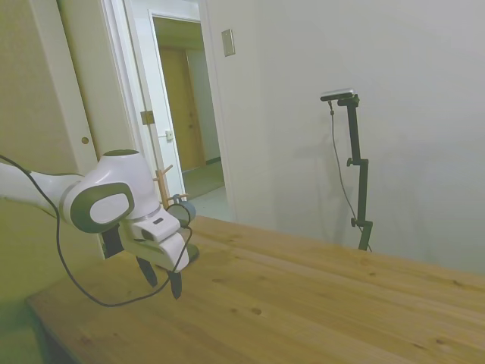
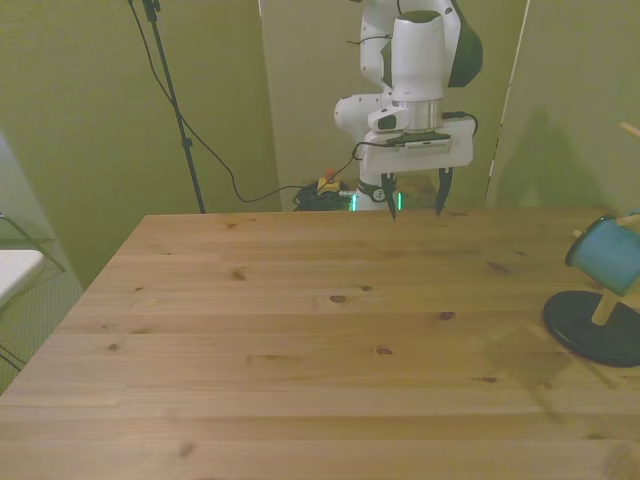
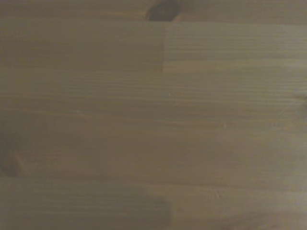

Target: Unload the mug

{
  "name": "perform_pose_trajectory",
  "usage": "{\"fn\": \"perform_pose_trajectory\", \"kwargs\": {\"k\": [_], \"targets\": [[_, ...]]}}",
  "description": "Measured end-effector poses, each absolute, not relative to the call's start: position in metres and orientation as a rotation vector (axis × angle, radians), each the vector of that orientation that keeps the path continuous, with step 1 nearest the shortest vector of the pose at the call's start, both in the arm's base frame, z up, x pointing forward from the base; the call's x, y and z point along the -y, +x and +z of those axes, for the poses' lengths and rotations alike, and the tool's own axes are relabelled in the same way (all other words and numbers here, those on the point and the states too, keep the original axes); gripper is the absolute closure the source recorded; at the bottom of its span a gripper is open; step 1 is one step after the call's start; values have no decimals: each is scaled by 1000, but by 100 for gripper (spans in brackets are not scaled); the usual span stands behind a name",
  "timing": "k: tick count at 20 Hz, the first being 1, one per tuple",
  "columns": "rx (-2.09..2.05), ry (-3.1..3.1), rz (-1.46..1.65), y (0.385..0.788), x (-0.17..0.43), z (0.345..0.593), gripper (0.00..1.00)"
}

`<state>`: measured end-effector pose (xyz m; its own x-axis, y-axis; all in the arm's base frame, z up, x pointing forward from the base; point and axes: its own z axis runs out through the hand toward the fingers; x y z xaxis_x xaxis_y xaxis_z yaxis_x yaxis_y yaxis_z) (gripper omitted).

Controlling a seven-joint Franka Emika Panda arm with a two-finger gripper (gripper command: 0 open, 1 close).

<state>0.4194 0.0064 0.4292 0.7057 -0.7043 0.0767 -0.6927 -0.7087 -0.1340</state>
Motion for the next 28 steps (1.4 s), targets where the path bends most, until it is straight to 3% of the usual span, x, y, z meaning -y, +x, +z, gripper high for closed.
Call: {"fn": "perform_pose_trajectory", "kwargs": {"k": [19, 28], "targets": [[-770, -2738, -696, 488, -50, 426, 0], [-552, -2685, -885, 485, -103, 434, 0]]}}
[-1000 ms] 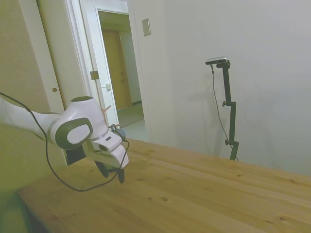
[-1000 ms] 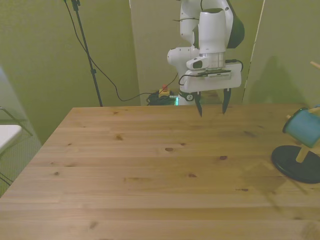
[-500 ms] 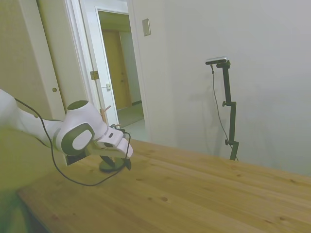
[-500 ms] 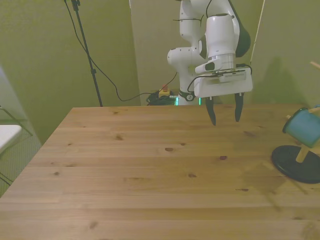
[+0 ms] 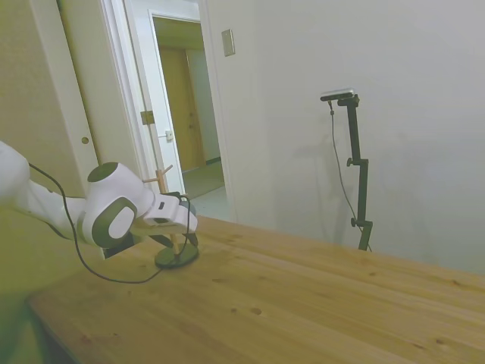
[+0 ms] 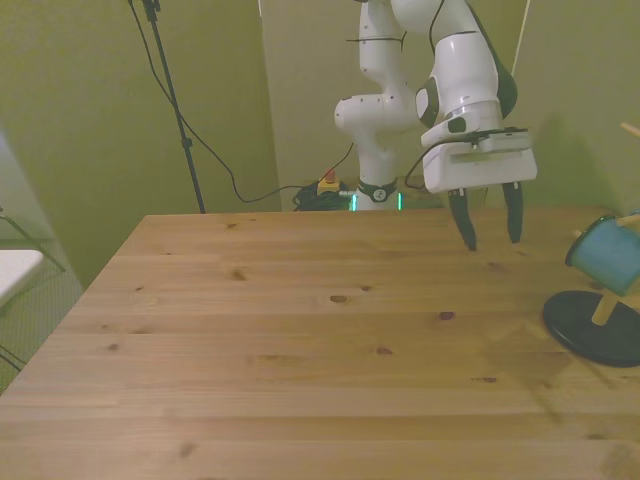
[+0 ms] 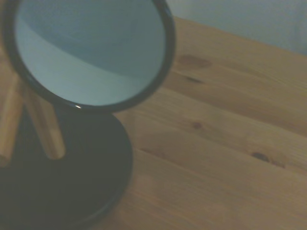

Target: Unload the mug

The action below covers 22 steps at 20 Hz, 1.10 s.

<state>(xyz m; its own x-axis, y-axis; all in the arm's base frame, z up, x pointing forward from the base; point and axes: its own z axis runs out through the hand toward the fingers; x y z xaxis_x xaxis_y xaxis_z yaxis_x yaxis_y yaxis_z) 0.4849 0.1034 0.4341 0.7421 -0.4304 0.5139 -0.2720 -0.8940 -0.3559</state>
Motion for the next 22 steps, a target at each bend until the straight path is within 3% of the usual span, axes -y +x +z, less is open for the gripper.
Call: {"fn": "perform_pose_trajectory", "kwargs": {"k": [9, 17, 22], "targets": [[-443, -2625, -994, 493, -136, 485, 0], [-467, -2643, -985, 535, -142, 500, 0], [-469, -2678, -937, 555, -146, 494, 0]]}}
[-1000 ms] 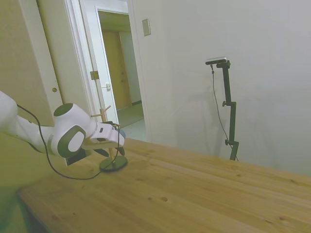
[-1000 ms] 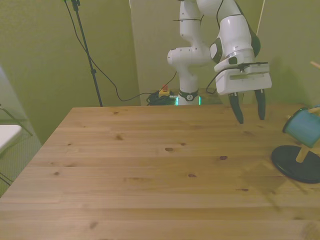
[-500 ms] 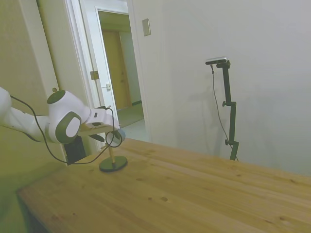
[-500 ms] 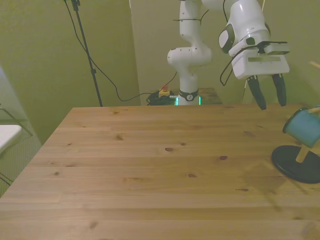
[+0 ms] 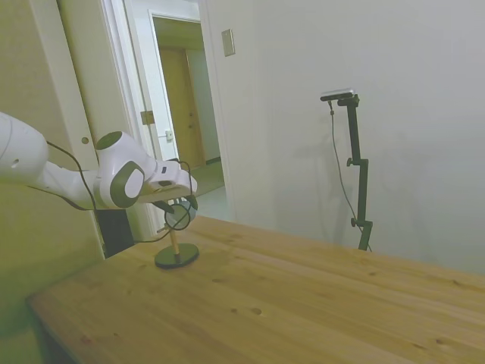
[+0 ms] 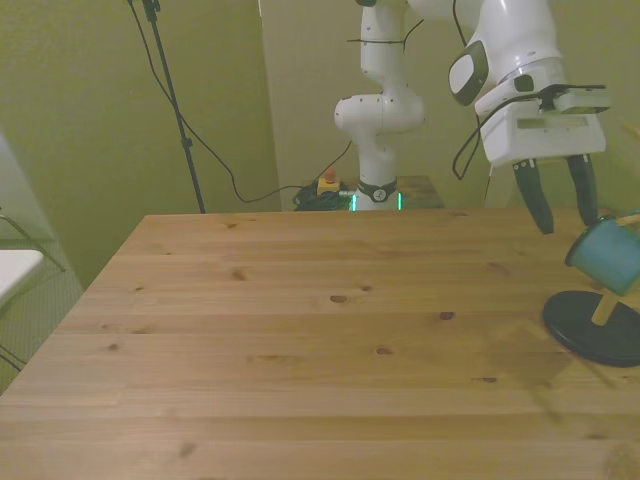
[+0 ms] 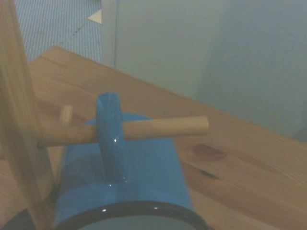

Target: Unload the mug

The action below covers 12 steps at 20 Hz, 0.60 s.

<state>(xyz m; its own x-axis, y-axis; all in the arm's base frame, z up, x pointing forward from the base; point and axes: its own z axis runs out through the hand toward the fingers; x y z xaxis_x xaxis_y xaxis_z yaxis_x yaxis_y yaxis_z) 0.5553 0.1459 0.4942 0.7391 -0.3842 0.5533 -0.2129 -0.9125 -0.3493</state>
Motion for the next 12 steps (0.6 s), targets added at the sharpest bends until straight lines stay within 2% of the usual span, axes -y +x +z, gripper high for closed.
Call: {"fn": "perform_pose_trajectory", "kwargs": {"k": [2, 12], "targets": [[-472, -2746, -882, 557, -144, 486, 0], [-474, -2746, -880, 558, -143, 486, 0]]}}
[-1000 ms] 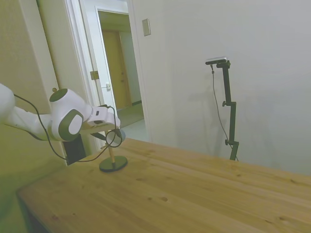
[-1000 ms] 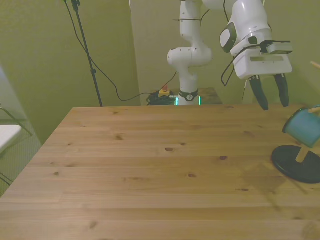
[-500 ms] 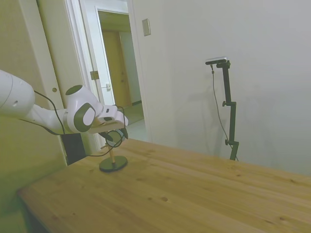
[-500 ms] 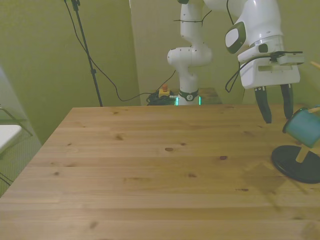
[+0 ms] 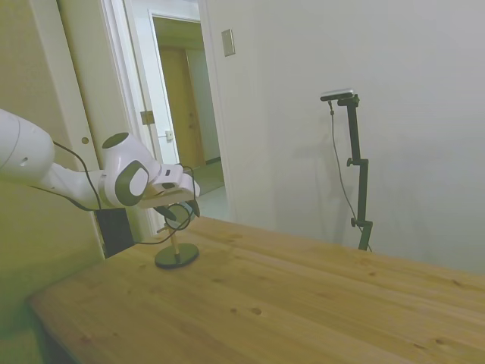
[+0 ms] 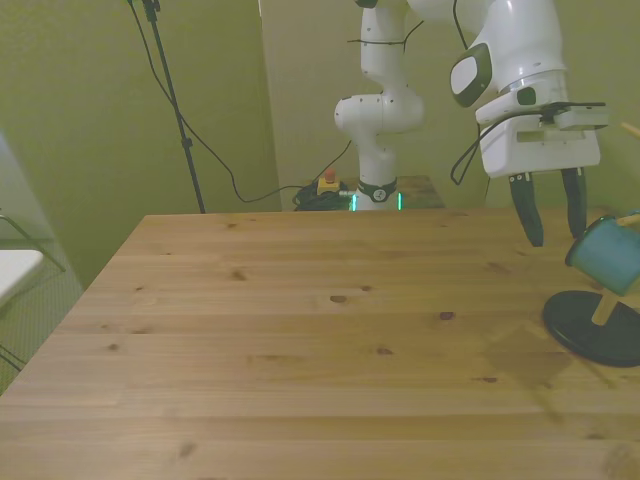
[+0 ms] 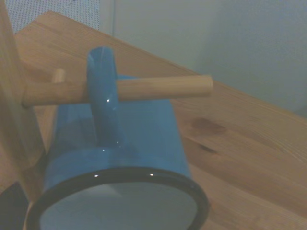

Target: Unload the mug

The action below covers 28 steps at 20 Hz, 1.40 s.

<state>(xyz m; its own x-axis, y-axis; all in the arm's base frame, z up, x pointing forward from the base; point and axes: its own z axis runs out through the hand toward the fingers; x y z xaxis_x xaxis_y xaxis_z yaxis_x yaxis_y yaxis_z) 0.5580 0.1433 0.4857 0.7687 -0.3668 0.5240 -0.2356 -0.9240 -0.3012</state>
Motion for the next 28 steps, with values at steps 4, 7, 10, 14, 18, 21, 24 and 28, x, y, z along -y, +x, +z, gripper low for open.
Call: {"fn": "perform_pose_trajectory", "kwargs": {"k": [4, 7, 10, 14, 18, 21, 24, 28], "targets": [[-467, -2747, -875, 565, -143, 481, 0], [-422, -2749, -886, 572, -145, 478, 0], [-339, -2735, -926, 576, -151, 473, 0], [-210, -2688, -989, 572, -161, 468, 0], [-119, -2645, -1035, 568, -166, 466, 0], [-75, -2631, -1045, 572, -163, 466, 0], [-39, -2618, -1064, 584, -157, 468, 0], [18, -2614, -1046, 609, -152, 466, 0]]}}
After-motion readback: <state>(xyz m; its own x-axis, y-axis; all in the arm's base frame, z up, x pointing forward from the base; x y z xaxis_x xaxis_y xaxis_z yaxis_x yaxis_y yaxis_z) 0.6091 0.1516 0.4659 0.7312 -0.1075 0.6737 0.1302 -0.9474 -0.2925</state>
